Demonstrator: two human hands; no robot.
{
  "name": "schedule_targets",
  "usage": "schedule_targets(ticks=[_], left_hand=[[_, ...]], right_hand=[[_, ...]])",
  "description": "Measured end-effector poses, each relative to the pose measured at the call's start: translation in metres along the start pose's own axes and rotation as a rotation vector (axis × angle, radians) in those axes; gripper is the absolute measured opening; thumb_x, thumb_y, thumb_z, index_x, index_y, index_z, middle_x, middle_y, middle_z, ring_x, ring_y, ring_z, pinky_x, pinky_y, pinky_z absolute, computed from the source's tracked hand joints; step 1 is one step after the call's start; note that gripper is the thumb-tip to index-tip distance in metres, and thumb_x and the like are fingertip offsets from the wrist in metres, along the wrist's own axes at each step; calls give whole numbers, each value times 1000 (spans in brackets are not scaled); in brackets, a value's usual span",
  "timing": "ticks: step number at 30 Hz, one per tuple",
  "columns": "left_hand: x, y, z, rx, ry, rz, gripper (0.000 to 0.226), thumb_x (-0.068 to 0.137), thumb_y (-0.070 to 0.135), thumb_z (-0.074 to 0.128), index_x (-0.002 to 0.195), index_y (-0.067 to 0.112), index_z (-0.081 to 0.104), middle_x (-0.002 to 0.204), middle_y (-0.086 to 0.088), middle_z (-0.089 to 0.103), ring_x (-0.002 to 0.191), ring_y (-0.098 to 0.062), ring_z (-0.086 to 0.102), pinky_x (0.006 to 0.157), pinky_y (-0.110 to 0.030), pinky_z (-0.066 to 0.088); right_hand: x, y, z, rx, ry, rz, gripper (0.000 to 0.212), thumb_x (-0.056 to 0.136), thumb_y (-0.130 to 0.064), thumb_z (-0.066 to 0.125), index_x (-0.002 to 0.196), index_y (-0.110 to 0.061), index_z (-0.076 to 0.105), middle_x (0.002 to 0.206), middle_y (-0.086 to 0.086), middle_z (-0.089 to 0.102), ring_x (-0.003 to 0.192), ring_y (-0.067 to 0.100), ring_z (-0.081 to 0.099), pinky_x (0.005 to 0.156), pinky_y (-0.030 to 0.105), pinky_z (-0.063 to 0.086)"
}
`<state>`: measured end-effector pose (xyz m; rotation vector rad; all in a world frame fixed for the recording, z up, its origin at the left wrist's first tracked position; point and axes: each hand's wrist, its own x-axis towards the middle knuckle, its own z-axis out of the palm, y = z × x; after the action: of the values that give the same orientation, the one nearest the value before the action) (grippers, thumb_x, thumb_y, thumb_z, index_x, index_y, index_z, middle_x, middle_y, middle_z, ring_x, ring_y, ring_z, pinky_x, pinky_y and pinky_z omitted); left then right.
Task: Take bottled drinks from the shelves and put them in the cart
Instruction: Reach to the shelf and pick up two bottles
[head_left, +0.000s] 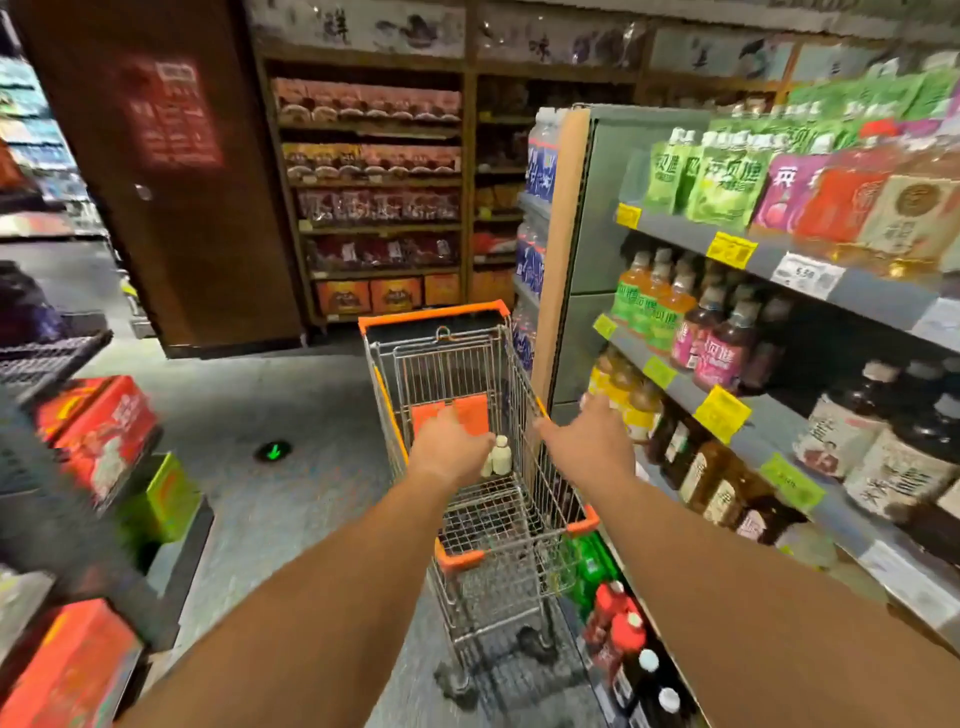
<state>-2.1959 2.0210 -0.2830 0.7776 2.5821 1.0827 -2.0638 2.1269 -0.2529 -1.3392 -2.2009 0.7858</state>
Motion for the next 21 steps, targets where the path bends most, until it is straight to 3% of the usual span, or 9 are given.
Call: schedule_targets(ticks=[4, 6, 10, 18, 21], left_hand=[[25, -28, 35, 4, -30, -117, 42, 83, 49, 68, 111, 20, 57, 106, -3, 66, 80, -15, 60, 65, -29, 46], [49, -36, 46, 19, -48, -153, 51, 84, 50, 68, 119, 15, 55, 107, -4, 65, 91, -22, 63, 76, -36, 53], [109, -52, 71, 12, -100, -193, 43, 84, 46, 68, 116, 19, 58, 104, -3, 67, 95, -26, 65, 86, -43, 55], [223, -95, 133, 56, -237, -318, 55, 88, 46, 68, 133, 19, 54, 112, -8, 68, 99, -27, 64, 87, -36, 53], [266, -109, 160, 60, -275, -359, 60, 89, 43, 68, 140, 18, 49, 124, -13, 64, 107, -31, 62, 90, -35, 52]], right_hand=[[36, 25, 44, -47, -104, 43, 80, 81, -55, 67, 139, -8, 37, 137, 14, 48, 123, 36, 50, 94, 44, 45], [61, 32, 67, -74, -133, 56, 81, 81, -56, 67, 139, -7, 37, 137, 15, 48, 124, 36, 49, 94, 45, 45], [111, 46, 117, -98, -191, 106, 83, 82, -57, 66, 140, -6, 36, 136, 16, 48, 121, 37, 50, 90, 45, 47], [212, 71, 213, -98, -307, 199, 86, 82, -57, 66, 143, -8, 33, 139, 15, 47, 120, 37, 53, 92, 47, 51], [255, 84, 251, -82, -345, 223, 84, 81, -56, 67, 143, -11, 33, 141, 14, 47, 123, 36, 52, 95, 47, 49]])
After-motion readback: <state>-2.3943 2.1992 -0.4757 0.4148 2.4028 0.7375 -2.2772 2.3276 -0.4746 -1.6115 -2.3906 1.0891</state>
